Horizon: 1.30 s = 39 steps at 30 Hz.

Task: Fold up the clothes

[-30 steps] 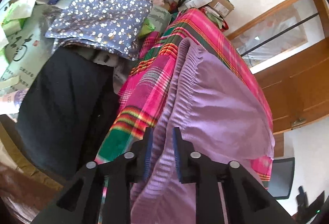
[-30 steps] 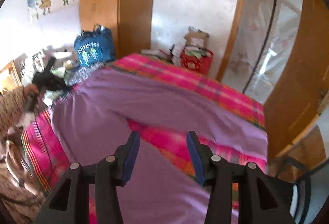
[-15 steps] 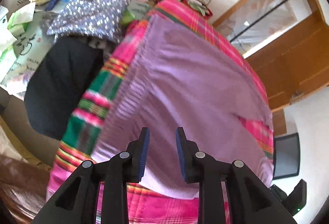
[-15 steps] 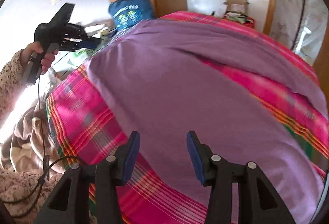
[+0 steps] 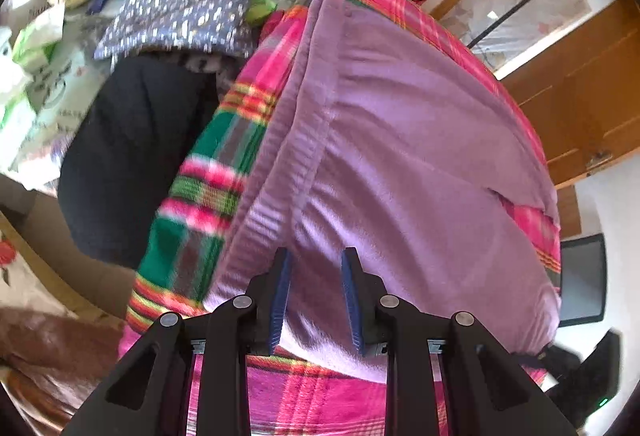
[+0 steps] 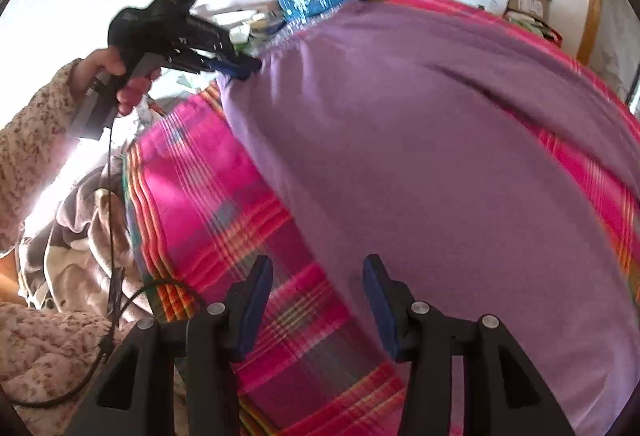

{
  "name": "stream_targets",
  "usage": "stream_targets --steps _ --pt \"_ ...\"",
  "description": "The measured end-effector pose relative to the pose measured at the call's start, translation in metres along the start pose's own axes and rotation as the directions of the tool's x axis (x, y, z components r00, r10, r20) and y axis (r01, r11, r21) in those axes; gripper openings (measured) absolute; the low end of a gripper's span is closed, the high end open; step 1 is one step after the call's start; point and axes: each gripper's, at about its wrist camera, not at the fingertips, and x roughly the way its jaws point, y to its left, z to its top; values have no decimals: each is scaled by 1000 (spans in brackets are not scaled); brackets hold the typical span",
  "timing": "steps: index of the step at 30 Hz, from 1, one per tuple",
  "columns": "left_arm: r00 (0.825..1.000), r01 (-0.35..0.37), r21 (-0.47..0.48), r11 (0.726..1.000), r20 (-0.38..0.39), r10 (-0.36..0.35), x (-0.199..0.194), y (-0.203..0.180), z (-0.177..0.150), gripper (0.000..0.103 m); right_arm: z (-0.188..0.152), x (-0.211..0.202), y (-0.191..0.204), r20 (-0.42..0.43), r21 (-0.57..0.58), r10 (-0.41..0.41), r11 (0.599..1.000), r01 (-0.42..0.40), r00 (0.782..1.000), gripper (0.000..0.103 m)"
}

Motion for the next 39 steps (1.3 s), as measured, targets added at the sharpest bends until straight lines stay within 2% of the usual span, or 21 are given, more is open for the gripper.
stream_targets --steps 8,11,14,17,20,24,27,32,36,39 --pt "990 -73 74 995 122 64 -34 -17 62 27 60 -48 -66 111 2 -130 991 131 985 47" --pt "984 -119 115 986 148 102 -27 -25 87 27 85 -51 -90 179 12 -237 971 238 955 37" --pt "980 -147 171 974 161 120 -10 -37 108 27 110 -47 -113 220 11 -285 957 289 933 34" --pt "975 -175 226 958 176 137 7 -50 130 27 132 -33 -133 208 11 -280 959 284 937 30" --pt "971 -199 278 940 186 151 25 -62 150 27 152 -14 -150 189 -6 -288 956 295 939 30" --pt "972 -213 329 920 165 167 51 -71 177 27 177 15 -176 157 17 -260 965 261 953 30" --pt "963 -266 364 893 143 229 73 -73 195 27 196 35 -191 152 15 -245 969 245 958 30" --pt "950 -309 424 851 169 261 92 -79 210 27 226 64 -205 137 -41 -237 969 245 962 31" --pt "952 -307 476 824 159 262 106 -85 218 27 246 91 -217 106 -67 -247 965 255 963 35" --pt "952 -304 544 782 147 268 114 -91 219 28 254 101 -223 103 -68 -227 970 235 968 39"
